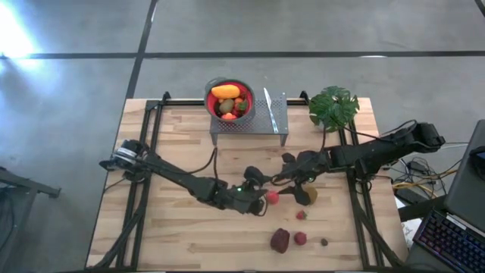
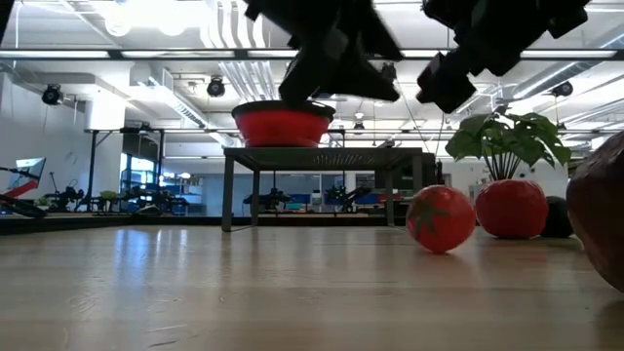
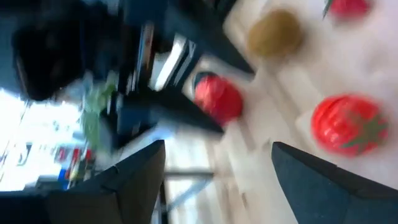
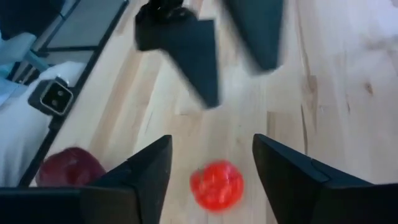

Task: Pick & Place Fruit
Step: Put the tomato into the red strainer bowl on the shelf

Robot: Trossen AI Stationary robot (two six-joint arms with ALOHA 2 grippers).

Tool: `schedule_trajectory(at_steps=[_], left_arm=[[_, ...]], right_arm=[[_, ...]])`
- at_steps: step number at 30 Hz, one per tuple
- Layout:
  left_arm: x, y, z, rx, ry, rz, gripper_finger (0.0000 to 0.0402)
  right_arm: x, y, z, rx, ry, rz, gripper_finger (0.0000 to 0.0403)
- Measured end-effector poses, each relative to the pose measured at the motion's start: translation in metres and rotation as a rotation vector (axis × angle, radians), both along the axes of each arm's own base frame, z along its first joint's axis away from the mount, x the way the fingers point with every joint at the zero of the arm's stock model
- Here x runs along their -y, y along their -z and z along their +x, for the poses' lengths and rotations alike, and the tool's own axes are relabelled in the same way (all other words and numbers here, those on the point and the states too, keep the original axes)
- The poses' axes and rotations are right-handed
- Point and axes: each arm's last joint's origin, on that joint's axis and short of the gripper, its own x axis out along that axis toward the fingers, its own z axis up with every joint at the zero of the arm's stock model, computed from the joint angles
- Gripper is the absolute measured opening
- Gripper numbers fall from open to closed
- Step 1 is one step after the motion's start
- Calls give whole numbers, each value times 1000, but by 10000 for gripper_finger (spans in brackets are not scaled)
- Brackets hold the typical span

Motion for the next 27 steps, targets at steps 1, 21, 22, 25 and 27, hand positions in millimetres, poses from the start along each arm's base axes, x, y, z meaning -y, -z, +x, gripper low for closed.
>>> schedule_trajectory(at_steps=[1,21,22,25,27], left_arm=[[1,1,-2,-4,-33,2,299],[2,34,-37,-32,-443,-291,293],[1,37,-38,-36,-448,-287,293],[-2,47,-44,-49,-471,-293,293],[0,55,-49,-65,-475,-306,293]], right_arm=[[0,2,-1,-22,0,-4,209],[-35,65,22,-143,237,-336,203],[-38,67,25,-129,242,-346,208],[-47,74,32,-118,214,-342,225],[-54,79,35,-123,185,-352,237]])
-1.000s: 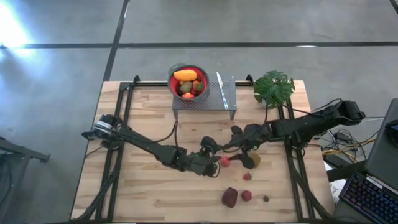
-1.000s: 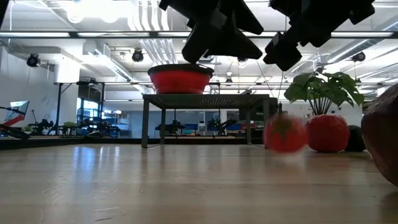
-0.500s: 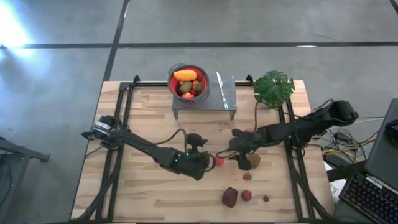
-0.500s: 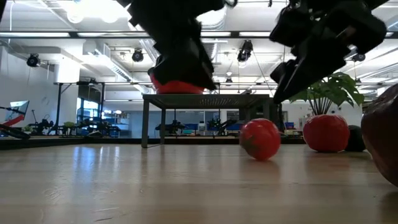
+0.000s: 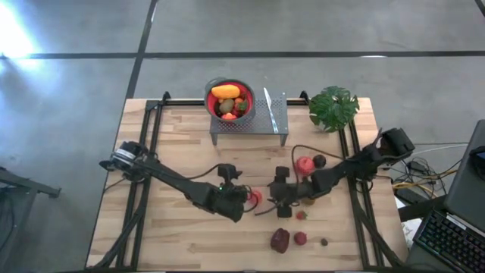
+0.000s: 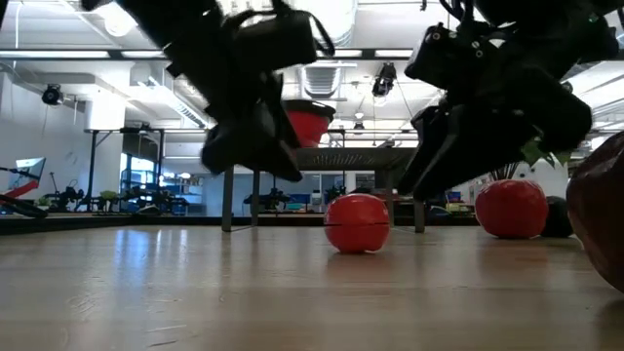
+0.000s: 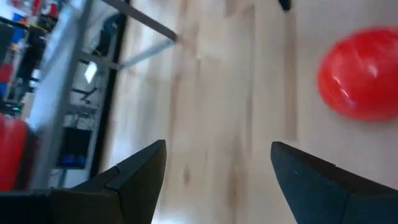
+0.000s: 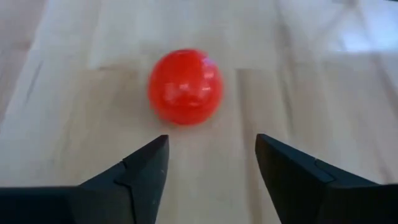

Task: Pick & Place Fruit
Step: Put the tomato into the red strainer bowl on the shelf

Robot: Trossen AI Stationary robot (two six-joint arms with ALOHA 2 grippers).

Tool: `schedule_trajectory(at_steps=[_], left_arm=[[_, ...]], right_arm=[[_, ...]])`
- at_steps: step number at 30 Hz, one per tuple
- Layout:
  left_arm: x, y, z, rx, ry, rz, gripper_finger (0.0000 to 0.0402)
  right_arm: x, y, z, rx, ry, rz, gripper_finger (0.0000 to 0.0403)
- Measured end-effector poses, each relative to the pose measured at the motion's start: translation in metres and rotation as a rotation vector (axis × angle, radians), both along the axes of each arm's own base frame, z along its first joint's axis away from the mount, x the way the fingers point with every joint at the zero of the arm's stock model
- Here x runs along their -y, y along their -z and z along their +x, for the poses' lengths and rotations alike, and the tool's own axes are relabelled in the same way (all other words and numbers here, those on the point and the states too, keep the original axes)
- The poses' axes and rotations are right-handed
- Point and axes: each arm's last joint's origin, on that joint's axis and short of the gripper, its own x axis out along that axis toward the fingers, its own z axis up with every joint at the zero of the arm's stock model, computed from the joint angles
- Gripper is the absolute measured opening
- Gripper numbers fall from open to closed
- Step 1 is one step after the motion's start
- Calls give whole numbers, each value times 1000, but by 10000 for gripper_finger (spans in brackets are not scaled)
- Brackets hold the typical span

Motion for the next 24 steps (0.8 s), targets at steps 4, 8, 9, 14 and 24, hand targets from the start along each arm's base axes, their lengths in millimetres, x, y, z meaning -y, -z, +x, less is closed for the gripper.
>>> schedule_trajectory(at_steps=[4,8,9,14,24], left_arm=[[16,2,-4,27,43,-72,293],[26,-2,1,81,123,-187,293],[28,-2,2,96,139,-222,293],[21,8,4,100,151,-311,293],[1,20,11,155,165,-452,294]], right_arm=[[-10,5,5,-24,-49,-26,261],[-11,1,7,-19,-75,-1,279],[-11,0,7,-18,-80,1,283],[-12,0,7,-21,-89,7,293],[-11,2,7,-24,-87,15,274]])
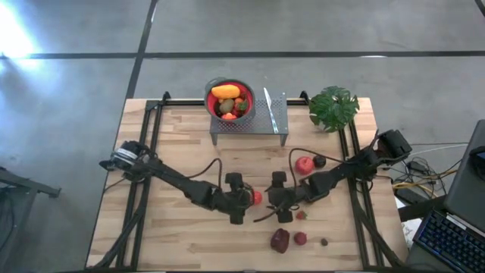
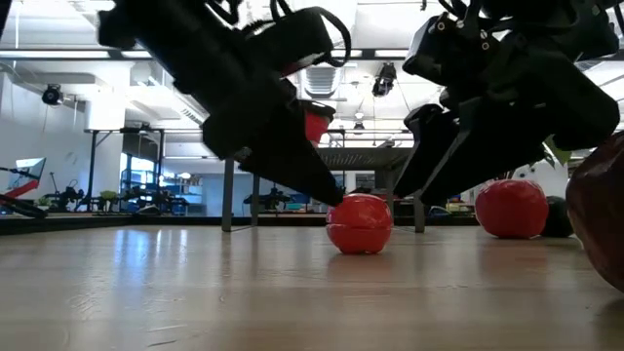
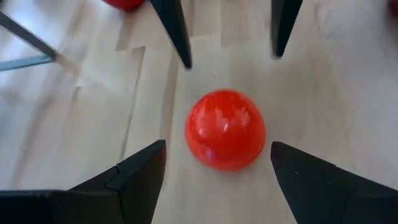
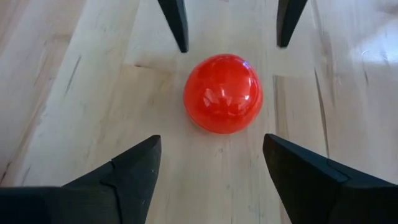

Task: Pick & Place Fruit
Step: Put the tomato into the red strainer bowl on the shelf

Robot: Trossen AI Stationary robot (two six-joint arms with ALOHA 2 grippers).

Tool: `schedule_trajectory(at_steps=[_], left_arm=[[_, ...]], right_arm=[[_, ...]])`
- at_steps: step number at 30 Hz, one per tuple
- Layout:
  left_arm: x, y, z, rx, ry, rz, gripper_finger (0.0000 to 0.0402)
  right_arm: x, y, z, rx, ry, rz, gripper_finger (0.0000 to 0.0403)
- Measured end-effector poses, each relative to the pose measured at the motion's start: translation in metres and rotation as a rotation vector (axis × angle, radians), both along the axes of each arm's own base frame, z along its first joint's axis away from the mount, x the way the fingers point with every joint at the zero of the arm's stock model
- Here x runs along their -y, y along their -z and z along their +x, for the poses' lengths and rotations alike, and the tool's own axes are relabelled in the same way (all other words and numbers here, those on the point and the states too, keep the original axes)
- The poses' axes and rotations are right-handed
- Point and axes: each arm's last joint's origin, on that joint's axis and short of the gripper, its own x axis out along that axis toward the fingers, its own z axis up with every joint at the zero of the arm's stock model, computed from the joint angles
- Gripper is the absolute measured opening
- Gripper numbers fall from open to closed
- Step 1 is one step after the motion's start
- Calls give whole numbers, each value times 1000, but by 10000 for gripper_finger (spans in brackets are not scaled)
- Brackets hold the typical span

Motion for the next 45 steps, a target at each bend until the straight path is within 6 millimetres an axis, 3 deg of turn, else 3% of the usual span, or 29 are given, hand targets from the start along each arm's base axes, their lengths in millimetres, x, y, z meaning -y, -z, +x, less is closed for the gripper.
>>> schedule_trajectory(at_steps=[16,23,29,34,45], left_arm=[[-23,17,0,25,30,-164,294],[-23,19,0,52,38,-188,294],[-21,36,7,35,71,-220,294],[-18,47,18,27,72,-219,294],[-17,43,24,38,91,-196,294]], right_arm=[[8,2,5,-5,-25,43,238],[9,1,6,-4,-25,43,228],[12,2,6,-4,-15,45,224],[11,11,7,-36,-29,51,231],[7,37,16,-58,-38,84,212]])
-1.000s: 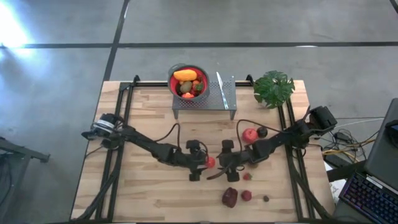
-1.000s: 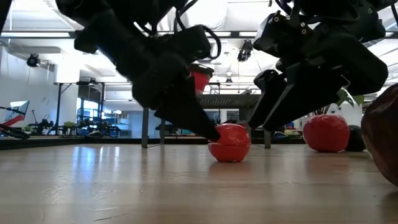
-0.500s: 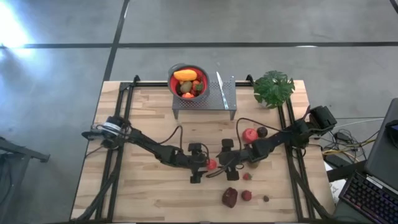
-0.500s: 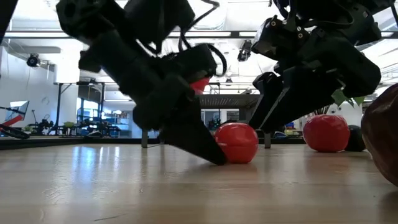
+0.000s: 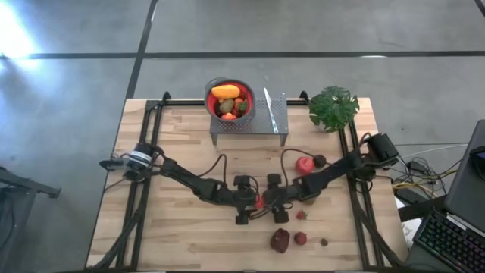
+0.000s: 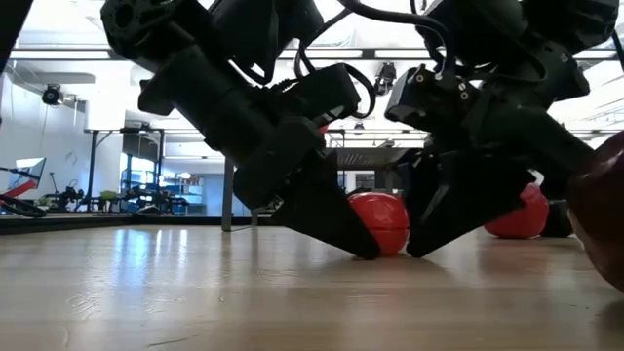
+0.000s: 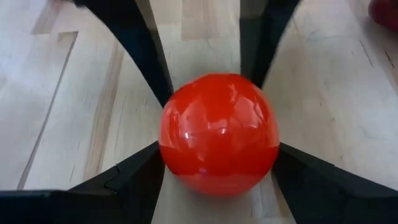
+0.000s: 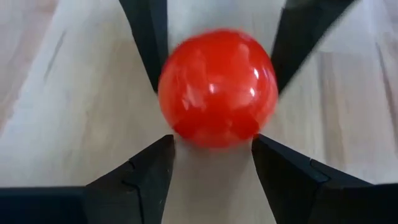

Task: Pick & Place Fruit
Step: Put the tomato into the red strainer bowl on the shelf

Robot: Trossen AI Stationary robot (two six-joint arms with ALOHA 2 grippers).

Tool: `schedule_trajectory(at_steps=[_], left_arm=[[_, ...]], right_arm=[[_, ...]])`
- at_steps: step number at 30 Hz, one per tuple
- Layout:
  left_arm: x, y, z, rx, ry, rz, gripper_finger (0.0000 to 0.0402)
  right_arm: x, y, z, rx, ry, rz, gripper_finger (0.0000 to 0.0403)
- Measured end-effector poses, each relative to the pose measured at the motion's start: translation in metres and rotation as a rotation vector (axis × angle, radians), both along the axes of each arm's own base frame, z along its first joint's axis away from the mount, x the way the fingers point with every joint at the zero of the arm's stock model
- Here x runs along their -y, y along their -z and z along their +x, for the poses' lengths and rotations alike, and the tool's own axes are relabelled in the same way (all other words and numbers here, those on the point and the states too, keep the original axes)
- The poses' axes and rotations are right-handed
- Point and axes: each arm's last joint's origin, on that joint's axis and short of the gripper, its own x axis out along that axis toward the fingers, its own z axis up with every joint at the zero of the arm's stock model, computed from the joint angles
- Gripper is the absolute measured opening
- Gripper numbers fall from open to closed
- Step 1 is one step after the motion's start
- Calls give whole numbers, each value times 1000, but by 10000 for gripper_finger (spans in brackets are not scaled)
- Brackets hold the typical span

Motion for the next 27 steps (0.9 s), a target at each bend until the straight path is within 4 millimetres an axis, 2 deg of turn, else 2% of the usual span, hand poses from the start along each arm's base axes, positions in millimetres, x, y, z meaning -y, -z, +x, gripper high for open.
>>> schedule_trajectory(at_steps=[16,23,27], left_arm=[[0,-2,2,33,8,4,293],[-1,-2,2,33,2,8,257],[-1,-2,2,32,-1,10,256]], right_arm=[[-2,-5,5,18,-13,7,133],[-2,-4,4,-5,-16,2,131],[-1,-5,1,-32,-22,-11,146]])
